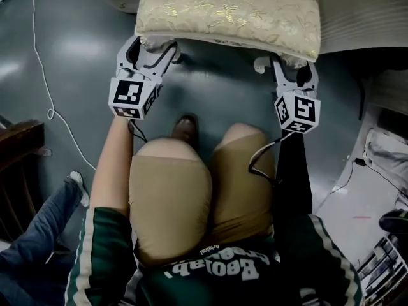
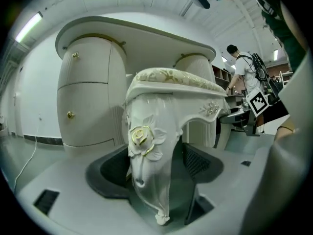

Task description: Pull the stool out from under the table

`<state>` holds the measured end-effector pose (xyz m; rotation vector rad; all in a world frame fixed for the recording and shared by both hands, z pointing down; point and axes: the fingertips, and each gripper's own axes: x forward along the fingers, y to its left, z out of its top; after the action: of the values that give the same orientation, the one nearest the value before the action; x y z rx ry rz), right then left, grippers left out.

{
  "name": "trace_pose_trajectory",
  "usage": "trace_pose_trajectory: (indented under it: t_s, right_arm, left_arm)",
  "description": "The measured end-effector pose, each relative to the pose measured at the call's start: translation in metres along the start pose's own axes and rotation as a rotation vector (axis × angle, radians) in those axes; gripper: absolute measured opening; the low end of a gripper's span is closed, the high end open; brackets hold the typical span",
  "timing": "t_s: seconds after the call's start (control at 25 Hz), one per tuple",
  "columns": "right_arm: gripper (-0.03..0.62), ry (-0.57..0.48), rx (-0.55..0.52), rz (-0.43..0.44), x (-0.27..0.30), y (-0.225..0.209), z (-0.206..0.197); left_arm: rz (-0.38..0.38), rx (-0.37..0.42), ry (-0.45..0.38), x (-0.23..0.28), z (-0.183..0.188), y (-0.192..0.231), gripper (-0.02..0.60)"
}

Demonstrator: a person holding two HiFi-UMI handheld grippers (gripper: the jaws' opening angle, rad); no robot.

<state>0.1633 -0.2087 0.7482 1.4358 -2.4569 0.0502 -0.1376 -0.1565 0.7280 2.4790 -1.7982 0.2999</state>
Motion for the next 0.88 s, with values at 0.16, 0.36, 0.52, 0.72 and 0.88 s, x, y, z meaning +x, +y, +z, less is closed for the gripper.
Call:
trace_pose_trajectory:
  t_s: [0.16,0.36,0.52,0.72,0.88]
  right_arm:
    - [0.299,0.015,-0.043,0.004,0.008,0.000,0.001]
    - [0.291,0.015,-0.055,-0.003,0.008,-0.002,0.003]
    - [0.295,0.055,-0.049,0.009,0.006,0.000,0.001]
    - [0.299,0.081,-0.067,0.022,0.001,0.005,0.000]
    - [0.301,0.064,-0.083,0.026,0.004,0.003,0.002]
  left_arm:
    - [0.008,-0.006,0.045,0.019,0.002,0.006,0.339]
    - [0.020,0.002,0.071,0.019,0.002,0.006,0.337]
    - [0.007,-0.004,0.087,0.018,0.002,0.005,0.337]
    - [-0.020,0.003,0.100,0.018,0.001,0.006,0.337]
    - [-0.023,-0.003,0.065,0.022,0.001,0.007,0.339]
